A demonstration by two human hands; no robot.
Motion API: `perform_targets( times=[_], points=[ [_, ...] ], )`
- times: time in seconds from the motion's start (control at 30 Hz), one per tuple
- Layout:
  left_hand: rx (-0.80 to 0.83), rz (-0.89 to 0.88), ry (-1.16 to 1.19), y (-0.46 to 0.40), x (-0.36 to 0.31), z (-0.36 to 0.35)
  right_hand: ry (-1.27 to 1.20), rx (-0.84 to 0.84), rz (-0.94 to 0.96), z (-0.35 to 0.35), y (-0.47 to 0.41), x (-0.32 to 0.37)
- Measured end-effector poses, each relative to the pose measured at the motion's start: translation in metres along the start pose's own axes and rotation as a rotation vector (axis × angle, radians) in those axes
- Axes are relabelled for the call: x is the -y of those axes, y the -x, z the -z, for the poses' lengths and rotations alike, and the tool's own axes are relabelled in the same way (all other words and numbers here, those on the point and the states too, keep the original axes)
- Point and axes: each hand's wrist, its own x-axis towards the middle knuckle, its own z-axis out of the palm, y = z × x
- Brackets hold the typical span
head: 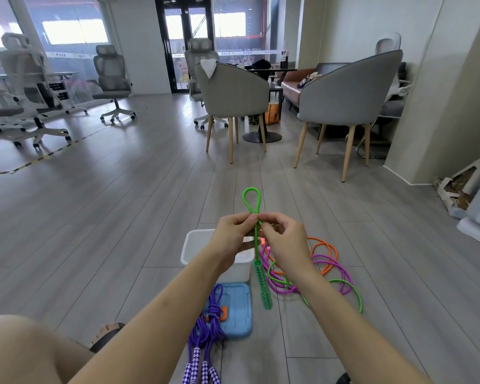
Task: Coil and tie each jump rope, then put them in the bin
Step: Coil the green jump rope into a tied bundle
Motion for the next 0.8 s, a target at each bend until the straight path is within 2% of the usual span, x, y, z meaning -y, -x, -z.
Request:
perform_targets(
  times=[0.13, 0.27, 0.33, 0.47, 0.63, 0.8],
  points=[
    [-0.135, -0.046, 0.095, -0.001, 0.006, 0.000, 0.021, 0.130, -0.051, 0.004, -0.005, 0.002],
    [-0.275, -0.092, 0.186, -0.010, 0.000, 0.013, 0.289, 0.419, 0.012, 0.020, -0.010, -0.003],
    [-0.315, -0.117, 0.176, -0.013, -0.004, 0.021, 0.405, 0.494, 0.056, 0.031, -0.014, -0.002],
    [-0.350, -0.147, 0.099, -0.015, -0.008, 0.033, 0.371, 0.459, 0.093, 0.051, -0.025, 0.003],
    [-0.299, -0.117, 0.056, -0.012, -0.008, 0.028, 0.335, 0.336, 0.154, 0.060, -0.030, 0.005],
    [-0.181, -0.041, 0.028, -0.007, -0.007, 0.019, 0.471, 0.457, 0.285, 0.045, -0.025, 0.011]
  ],
)
